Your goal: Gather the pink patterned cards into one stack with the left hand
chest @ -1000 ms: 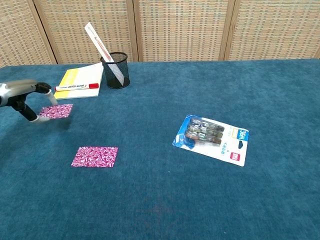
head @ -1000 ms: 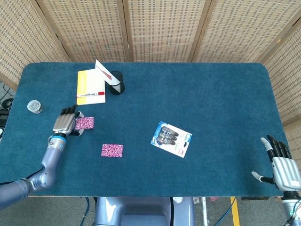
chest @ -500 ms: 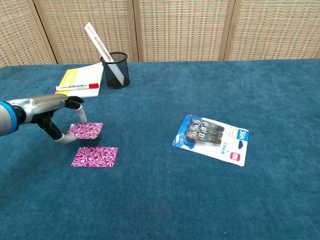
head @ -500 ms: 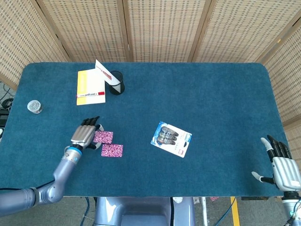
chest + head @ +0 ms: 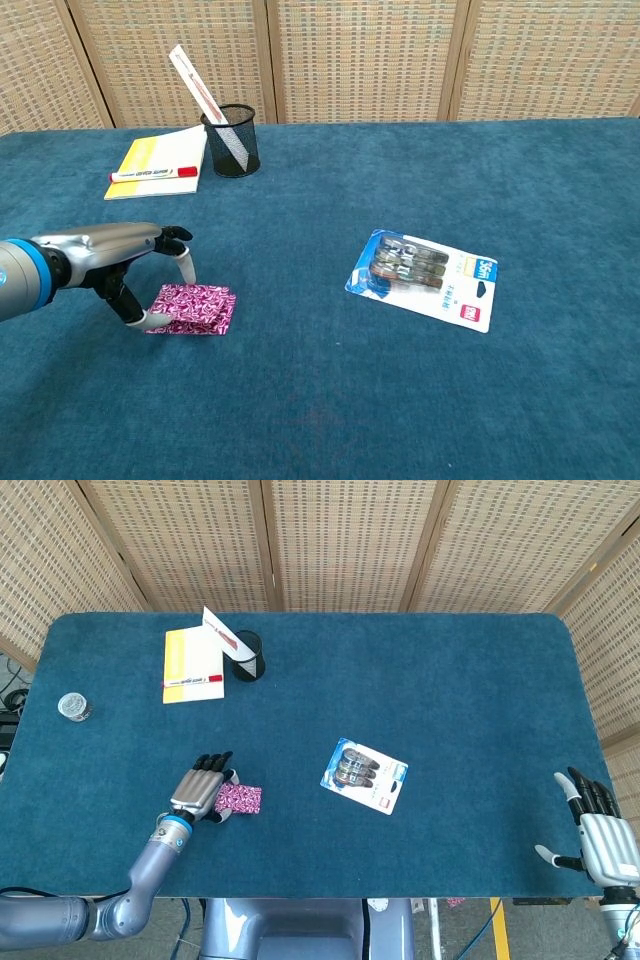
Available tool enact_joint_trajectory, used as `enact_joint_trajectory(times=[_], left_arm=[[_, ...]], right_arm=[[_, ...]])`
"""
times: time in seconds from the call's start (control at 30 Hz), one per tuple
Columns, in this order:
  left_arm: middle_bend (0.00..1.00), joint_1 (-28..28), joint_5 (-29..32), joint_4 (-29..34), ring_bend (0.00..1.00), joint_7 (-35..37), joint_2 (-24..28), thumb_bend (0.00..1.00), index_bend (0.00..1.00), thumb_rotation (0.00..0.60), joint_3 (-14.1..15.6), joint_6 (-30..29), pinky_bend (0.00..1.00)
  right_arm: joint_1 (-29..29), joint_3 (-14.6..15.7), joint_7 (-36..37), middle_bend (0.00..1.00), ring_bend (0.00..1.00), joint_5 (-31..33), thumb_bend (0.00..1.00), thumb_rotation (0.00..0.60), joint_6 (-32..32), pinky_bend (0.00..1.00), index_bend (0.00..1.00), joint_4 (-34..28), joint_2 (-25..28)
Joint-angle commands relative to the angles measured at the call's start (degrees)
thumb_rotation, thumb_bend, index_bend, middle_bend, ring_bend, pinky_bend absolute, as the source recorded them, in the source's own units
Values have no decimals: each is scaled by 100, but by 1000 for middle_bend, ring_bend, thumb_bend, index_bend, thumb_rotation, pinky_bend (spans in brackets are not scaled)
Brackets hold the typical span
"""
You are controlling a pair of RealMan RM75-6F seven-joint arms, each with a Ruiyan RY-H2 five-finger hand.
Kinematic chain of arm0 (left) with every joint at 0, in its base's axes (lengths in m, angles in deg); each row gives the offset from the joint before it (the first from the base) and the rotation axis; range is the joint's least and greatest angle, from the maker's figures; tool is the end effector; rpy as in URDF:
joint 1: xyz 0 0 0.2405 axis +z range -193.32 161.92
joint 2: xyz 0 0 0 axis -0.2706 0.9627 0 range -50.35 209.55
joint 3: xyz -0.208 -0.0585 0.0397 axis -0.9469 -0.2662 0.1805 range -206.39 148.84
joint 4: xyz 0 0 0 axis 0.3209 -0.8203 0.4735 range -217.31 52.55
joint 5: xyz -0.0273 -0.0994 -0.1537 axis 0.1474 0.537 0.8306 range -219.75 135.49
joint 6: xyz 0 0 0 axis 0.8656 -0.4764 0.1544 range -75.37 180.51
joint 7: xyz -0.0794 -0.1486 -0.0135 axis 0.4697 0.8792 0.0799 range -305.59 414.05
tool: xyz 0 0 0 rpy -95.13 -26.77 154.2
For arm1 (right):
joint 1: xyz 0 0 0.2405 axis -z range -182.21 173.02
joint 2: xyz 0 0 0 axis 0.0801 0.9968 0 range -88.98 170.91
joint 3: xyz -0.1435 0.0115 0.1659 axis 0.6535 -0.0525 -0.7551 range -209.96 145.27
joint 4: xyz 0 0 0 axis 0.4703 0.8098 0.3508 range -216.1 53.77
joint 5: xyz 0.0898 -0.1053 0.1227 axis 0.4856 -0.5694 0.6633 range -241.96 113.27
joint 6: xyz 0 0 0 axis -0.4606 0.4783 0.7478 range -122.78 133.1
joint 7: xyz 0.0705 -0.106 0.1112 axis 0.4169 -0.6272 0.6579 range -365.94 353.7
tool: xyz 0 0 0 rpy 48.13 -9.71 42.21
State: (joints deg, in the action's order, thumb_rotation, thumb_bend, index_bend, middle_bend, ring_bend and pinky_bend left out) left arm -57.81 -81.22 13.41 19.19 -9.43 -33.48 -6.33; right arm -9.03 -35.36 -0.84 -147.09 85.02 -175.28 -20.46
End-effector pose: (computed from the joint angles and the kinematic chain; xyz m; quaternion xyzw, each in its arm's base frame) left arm -0.1524 0.2916 -0.0281 -0.7269 -0.4834 -0.2380 0.4258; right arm -0.2820 -0.1986 0.1668 0.5738 -0.4499 0.3751 0.5723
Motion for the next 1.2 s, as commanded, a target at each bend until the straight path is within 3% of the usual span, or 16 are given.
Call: enact_joint_trajectory(times=[0.03, 0.57, 0.87, 1.0, 1.2], left_arm=[[0, -8, 29, -39, 0, 10, -30, 315, 512, 600, 0, -8, 0], [0, -82, 93, -88, 0, 33, -17, 185, 402, 600, 33, 119, 0], [0, 12, -153, 246, 0, 342, 321, 181, 143, 600, -58, 26, 0], [0, 274, -882, 575, 0, 883, 848, 159, 10, 600, -109, -202, 0], [0, 955, -2855, 344, 0, 2390, 1611, 74, 0, 600, 162, -807, 0]], right_arm=[[0, -1, 0, 0, 0, 2, 131, 600, 0, 0, 15, -3, 0], [-1, -1, 4, 0, 0, 3, 131, 600, -1, 0, 15, -1, -1], [-4, 0, 25, 0, 0, 5, 131, 600, -10, 0, 15, 0, 5], [-5, 1, 20, 0, 0, 3, 131, 600, -12, 0, 15, 3, 5], [-2, -1, -35, 0, 0, 5, 131, 600, 3, 0, 15, -5, -6]])
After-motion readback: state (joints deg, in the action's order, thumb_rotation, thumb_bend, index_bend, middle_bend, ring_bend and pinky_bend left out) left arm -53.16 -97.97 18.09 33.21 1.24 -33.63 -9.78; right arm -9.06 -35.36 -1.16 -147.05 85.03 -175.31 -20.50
